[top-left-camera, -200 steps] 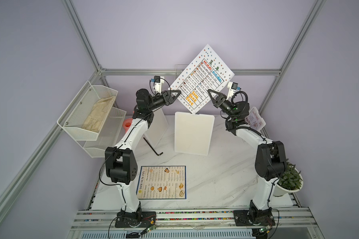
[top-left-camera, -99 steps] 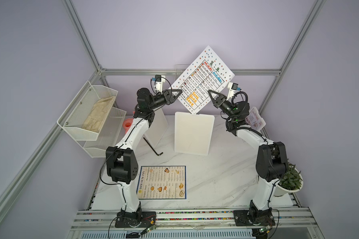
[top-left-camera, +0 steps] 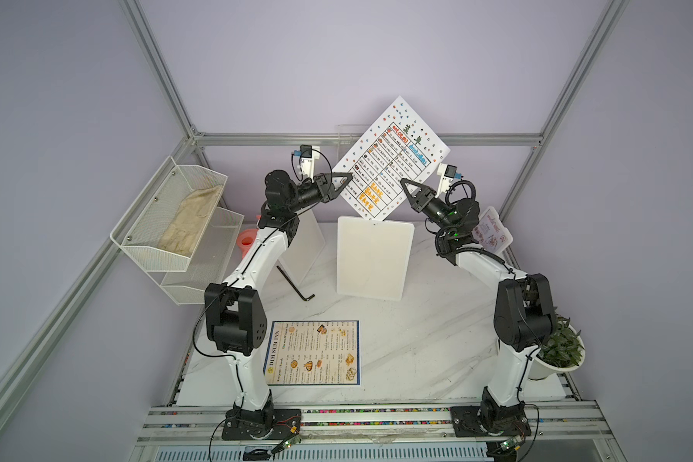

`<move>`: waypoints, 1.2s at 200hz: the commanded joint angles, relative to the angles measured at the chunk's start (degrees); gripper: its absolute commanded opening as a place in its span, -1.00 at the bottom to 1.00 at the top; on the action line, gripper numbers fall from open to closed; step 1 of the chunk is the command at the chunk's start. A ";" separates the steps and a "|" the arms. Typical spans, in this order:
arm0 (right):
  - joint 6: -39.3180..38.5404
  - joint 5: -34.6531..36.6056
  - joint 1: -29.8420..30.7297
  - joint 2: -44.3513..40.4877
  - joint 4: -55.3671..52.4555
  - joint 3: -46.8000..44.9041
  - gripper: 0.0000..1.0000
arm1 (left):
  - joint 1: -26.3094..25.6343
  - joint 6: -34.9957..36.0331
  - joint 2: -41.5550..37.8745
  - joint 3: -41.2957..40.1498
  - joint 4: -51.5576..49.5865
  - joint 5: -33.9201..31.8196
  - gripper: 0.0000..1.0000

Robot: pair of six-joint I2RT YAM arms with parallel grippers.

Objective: Insert the menus into the narrow rack
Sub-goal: Insert the menu into the narrow rack.

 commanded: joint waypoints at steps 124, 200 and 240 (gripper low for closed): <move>-0.71 -1.56 -0.36 -5.16 2.29 -3.47 -1.00 | -0.28 0.81 -1.01 -1.54 2.06 0.61 -0.20; -0.69 -2.72 -0.62 -5.56 2.46 -4.33 -1.00 | -0.28 2.09 -1.70 -3.03 0.74 0.74 -0.20; -0.98 -3.07 -0.93 -6.03 2.46 -4.79 -1.00 | -0.32 2.66 -1.91 -3.49 0.06 0.77 -0.23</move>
